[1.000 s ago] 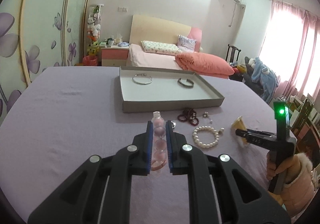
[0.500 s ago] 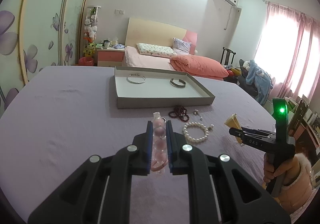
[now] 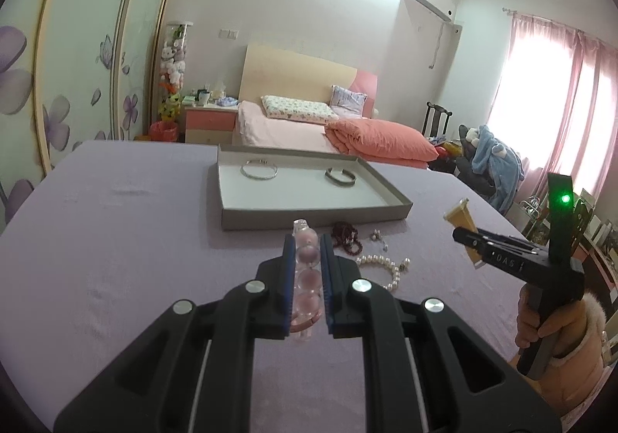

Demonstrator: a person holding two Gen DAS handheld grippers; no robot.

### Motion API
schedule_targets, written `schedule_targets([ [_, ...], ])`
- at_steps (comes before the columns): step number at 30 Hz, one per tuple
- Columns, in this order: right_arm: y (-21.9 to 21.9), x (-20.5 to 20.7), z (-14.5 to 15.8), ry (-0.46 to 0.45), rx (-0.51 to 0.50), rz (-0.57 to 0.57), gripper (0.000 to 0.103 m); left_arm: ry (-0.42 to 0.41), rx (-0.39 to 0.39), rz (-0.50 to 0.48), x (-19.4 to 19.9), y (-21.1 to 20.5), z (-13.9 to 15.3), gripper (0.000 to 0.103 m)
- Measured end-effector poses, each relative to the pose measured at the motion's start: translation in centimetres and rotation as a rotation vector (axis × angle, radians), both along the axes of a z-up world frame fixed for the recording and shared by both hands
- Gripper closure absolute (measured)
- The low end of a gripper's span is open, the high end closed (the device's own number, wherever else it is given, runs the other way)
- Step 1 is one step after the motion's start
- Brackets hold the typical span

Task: Organize jewelry
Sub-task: 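Lift the pink bracelet and yellow watch and carry them toward the tray, then lower both items into the tray and open both tools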

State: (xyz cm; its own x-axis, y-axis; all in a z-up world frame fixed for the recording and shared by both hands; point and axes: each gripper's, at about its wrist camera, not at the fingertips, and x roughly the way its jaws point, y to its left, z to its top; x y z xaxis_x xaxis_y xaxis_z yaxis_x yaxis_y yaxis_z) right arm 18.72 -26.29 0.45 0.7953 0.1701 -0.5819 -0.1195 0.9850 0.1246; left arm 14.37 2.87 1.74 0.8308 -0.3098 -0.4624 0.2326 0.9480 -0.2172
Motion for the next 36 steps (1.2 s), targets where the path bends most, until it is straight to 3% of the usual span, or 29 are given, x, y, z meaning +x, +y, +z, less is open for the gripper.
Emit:
schedule_targets([
  [10,1.0,2.6,2.7,-0.125,0.019,-0.008,0.072,-0.099,-0.004,-0.002,3.9,-0.9,3.1,0.09],
  [17,2.6,6.5,4.4,-0.249,0.007,-0.014,0.072,-0.177,0.013,0.041,8.9,-1.8,4.8,0.09],
  [22,3.7,10.3,4.4,-0.278,-0.004,-0.013,0.071,-0.186,0.028,0.088,13.7,-2.4,4.8,0.09],
  [30,4.1,16.0,2.9,-0.221,0.025,-0.031,0.071,-0.164,0.054,0.125,20.2,-3.7,3.2,0.09],
  [36,3.8,20.7,-0.6,-0.006,0.053,-0.042,0.072,-0.102,0.062,0.15,23.9,-3.8,1.1,0.09],
])
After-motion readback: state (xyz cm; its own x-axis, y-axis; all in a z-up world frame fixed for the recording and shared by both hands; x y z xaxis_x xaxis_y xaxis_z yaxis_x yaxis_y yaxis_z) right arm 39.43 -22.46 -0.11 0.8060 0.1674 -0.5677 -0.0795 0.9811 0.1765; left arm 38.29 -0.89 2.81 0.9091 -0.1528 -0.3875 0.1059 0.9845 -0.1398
